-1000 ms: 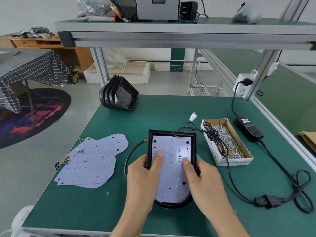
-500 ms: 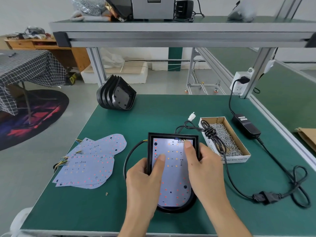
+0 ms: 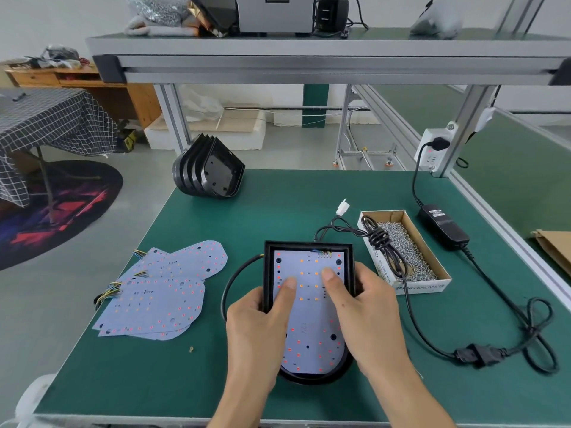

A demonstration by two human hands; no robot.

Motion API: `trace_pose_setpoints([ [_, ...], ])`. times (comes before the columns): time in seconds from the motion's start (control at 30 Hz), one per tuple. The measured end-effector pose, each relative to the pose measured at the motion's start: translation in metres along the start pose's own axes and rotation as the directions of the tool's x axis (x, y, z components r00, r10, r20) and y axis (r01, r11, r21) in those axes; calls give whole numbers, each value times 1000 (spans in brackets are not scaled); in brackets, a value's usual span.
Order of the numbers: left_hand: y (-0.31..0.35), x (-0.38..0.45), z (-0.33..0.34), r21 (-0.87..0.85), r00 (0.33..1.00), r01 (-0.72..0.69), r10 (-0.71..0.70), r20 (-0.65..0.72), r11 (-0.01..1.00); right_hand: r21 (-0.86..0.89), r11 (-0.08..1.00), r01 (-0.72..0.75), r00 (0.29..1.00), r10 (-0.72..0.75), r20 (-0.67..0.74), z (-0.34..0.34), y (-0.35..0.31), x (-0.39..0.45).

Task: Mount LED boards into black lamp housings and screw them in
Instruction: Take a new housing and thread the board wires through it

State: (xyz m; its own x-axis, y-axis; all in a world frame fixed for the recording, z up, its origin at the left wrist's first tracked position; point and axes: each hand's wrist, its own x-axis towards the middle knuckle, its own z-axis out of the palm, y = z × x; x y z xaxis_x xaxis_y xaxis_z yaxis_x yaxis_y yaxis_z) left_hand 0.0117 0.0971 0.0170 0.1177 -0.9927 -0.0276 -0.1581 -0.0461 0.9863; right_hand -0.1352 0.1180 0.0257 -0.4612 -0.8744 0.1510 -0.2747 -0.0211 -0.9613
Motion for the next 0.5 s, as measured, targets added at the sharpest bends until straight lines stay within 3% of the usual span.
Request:
trace_pose_setpoints([
  [0.13,-3,3,0,26,999,-9,9,35,1000,25,999,-30,999,31,-25,1,4,1],
  [0.33,-17,4,-18,207,962,-95,36,272,974,52,990,-133,987,137,-80,2,13,3],
  [0.4,-21,5,-21,244,962,-86,17,272,966,35,986,-164,986,165,-25,2,16,3],
  [0.5,-27,6,-21,254,978,-37,-17,207,966,-47,985,-168,967,174,186,-3,18,0],
])
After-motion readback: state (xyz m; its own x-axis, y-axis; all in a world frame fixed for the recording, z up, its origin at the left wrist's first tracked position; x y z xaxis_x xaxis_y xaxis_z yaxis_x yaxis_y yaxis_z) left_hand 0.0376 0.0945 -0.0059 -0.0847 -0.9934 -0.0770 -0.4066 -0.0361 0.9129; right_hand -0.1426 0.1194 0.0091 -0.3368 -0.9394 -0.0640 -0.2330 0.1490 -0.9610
